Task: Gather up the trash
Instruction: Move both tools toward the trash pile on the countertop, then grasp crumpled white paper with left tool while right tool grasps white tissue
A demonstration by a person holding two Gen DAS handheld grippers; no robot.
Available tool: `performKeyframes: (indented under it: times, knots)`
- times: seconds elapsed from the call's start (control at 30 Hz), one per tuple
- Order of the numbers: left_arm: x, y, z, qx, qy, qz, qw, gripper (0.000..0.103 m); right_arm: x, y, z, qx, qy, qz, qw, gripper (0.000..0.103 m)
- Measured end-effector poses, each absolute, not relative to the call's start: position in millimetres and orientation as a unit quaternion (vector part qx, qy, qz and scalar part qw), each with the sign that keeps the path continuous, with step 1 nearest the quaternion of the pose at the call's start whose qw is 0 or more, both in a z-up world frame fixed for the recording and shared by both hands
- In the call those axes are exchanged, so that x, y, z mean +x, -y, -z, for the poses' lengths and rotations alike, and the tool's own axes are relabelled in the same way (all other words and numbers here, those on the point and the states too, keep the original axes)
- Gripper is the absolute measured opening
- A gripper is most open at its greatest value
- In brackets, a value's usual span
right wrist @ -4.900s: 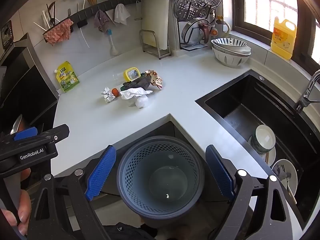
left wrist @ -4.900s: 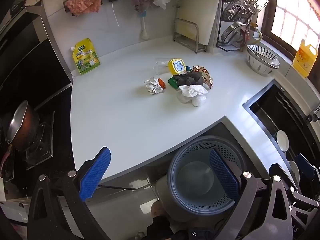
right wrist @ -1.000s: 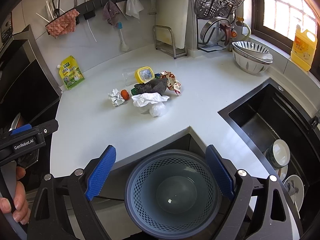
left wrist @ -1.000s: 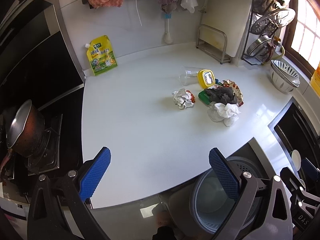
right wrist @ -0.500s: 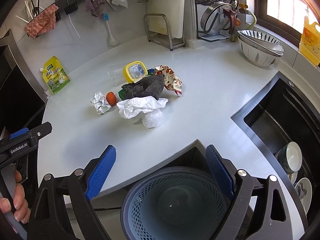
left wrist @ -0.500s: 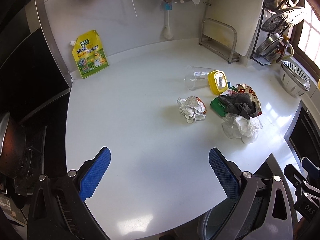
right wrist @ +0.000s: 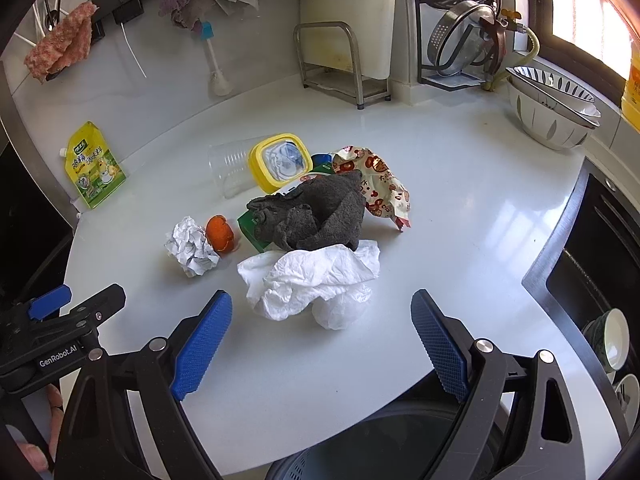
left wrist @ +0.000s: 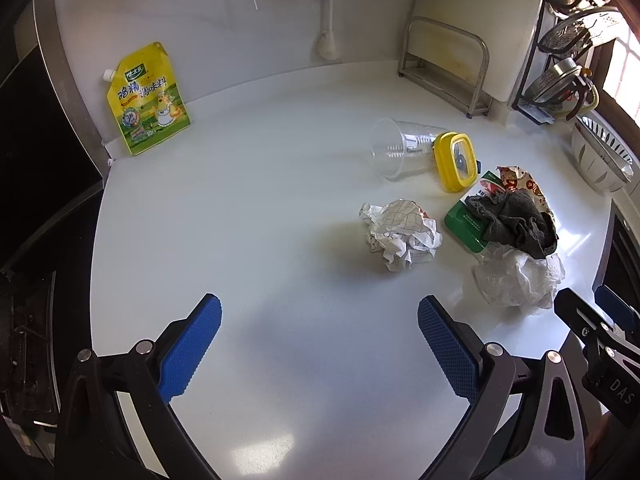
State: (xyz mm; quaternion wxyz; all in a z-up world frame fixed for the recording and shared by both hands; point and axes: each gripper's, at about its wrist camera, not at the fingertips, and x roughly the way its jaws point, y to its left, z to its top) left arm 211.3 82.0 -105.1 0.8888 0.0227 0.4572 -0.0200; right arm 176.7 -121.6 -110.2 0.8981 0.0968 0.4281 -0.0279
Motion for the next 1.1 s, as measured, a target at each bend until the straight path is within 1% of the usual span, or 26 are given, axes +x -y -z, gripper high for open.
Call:
performKeyframes:
  times: [0.33,0.4,0.43,0.47,0.5,0.6,0.67,0.8,1.1]
  knots:
    - [222,-83,117,0.026,-0.464,0.033,0.885,0.097,194,120,123,0.081,-0.427,0.054,0.899,0.085]
    - [223,-82,118,0.025,-0.465,0.036,0.884,0.097,196,118,124,0.071,-0.431,0.054,0.898,0.071]
    - [224,-82,118,0.025,-0.465,0.037,0.884,0.097,197,117,125,0.066,-0.437,0.053,0.896,0.059]
    - [224,-82,118,0.025,-0.465,0.038,0.884,0.097,198,115,127,0.063,-0.443,0.049,0.893,0.049]
    - [225,-82,119,0.024,-0.465,0.039,0.884,0.097,198,114,128,0.063,-0.447,0.045,0.891,0.046]
    - [226,-81,119,0.024,-0.464,0.045,0.885,0.097,195,113,127,0.064,-0.444,0.037,0.893,0.023]
    - [226,-79,119,0.024,-0.463,0.049,0.885,0.097,192,114,123,0.071,-0.439,0.032,0.895,0.015]
    - [228,-75,118,0.02,-0.461,0.059,0.885,0.097,185,124,108,0.087,-0.419,0.028,0.903,0.012]
    - [235,-54,123,0.025,-0.455,0.084,0.886,0.097,168,156,78,0.119,-0.377,0.054,0.917,0.009]
